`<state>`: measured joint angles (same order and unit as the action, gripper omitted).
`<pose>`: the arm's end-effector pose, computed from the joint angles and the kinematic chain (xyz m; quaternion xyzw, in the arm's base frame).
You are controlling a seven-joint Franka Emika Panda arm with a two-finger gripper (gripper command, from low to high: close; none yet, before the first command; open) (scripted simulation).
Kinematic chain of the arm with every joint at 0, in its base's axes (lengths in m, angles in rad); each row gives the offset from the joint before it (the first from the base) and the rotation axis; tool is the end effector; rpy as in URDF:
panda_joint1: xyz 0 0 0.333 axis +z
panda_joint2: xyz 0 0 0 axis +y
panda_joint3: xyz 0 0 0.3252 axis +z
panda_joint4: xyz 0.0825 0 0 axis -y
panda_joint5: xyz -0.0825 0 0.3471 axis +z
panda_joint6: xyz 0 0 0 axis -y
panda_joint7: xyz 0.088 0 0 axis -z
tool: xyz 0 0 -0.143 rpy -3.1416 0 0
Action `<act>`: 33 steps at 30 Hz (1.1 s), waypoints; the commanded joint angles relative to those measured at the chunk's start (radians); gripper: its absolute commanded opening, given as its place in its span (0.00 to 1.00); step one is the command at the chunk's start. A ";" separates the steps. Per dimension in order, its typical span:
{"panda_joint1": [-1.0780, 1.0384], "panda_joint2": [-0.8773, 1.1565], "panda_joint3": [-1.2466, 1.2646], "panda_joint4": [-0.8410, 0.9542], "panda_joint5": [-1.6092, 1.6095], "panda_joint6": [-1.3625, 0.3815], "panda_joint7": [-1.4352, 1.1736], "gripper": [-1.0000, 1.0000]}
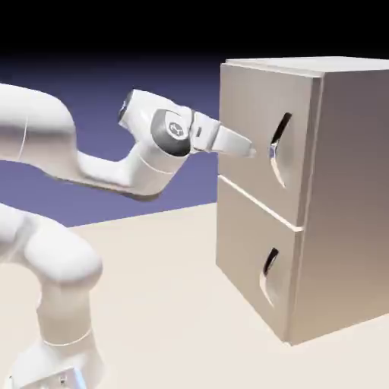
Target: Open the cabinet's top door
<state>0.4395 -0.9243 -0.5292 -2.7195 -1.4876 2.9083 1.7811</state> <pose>0.3215 -0.0049 0.5475 -0.7842 0.2643 -0.5311 0.1819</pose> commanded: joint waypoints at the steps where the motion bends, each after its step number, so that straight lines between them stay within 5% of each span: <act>1: 0.013 -0.010 -0.015 0.003 -0.044 -0.004 0.030 1.00; 25: 0.312 -0.259 -0.387 0.066 -1.087 -0.094 0.760 1.00; 33: 0.502 -0.194 -0.485 0.184 -1.173 -0.161 0.809 1.00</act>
<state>0.9419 -1.1181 -1.0145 -2.5353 -2.6608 2.7476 2.5899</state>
